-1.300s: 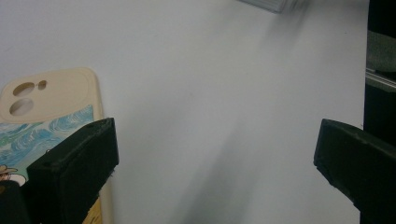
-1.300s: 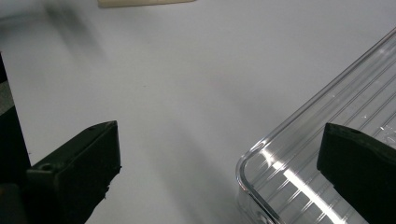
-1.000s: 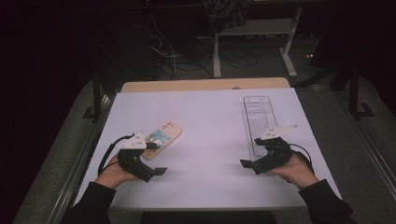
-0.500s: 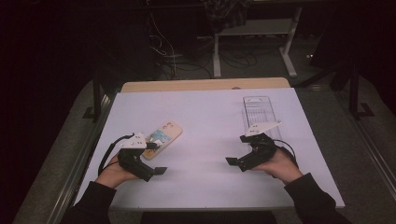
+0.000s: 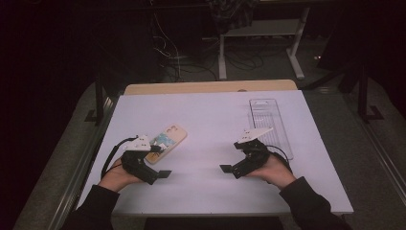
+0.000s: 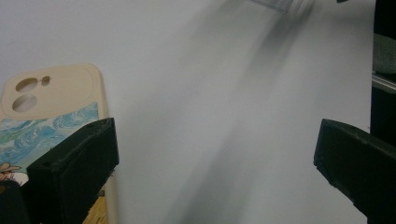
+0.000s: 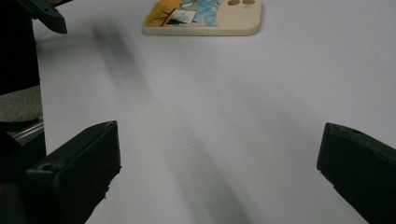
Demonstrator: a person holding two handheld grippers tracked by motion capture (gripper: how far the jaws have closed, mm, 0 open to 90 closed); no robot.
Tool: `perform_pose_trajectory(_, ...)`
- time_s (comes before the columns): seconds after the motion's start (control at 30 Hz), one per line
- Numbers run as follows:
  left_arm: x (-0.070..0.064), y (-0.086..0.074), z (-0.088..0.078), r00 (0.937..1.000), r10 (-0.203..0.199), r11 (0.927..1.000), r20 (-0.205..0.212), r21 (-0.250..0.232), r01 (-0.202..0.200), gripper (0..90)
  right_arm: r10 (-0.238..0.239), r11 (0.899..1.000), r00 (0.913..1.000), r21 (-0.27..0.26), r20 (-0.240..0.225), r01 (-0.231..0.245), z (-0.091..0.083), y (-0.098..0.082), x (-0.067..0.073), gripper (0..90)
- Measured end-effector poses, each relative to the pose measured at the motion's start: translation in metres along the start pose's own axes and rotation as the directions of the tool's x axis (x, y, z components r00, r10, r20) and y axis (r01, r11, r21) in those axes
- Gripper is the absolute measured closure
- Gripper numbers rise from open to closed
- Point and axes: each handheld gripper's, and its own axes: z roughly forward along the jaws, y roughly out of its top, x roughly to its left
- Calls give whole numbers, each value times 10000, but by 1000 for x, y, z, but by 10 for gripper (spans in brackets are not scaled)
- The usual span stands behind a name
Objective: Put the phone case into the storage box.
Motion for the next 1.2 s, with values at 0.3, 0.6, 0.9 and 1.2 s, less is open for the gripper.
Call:
perform_pose_trajectory(0.3, 7, 3, 2, 9999, -34, 9999, -143, 111, 36, 0, -84, 9999, 9999, -59, -56, 83, 13, -2, 7, 0)
perform_pose_trajectory(0.6, 17, 11, 6, 9993, 81, 9996, -362, 257, -72, 0, -92, 9996, 9997, -261, -247, 86, 21, -5, 7, 0)
perform_pose_trajectory(0.9, 27, 24, 6, 9985, 122, 9999, -538, 50, -120, 0, -86, 9997, 9993, -250, -376, 77, 28, -5, 7, 0)
perform_pose_trajectory(1.2, 36, 39, 3, 9980, 186, 9994, -610, -277, -203, 41, -312, 9993, 9977, -202, -604, 301, 37, -1, 13, 0)
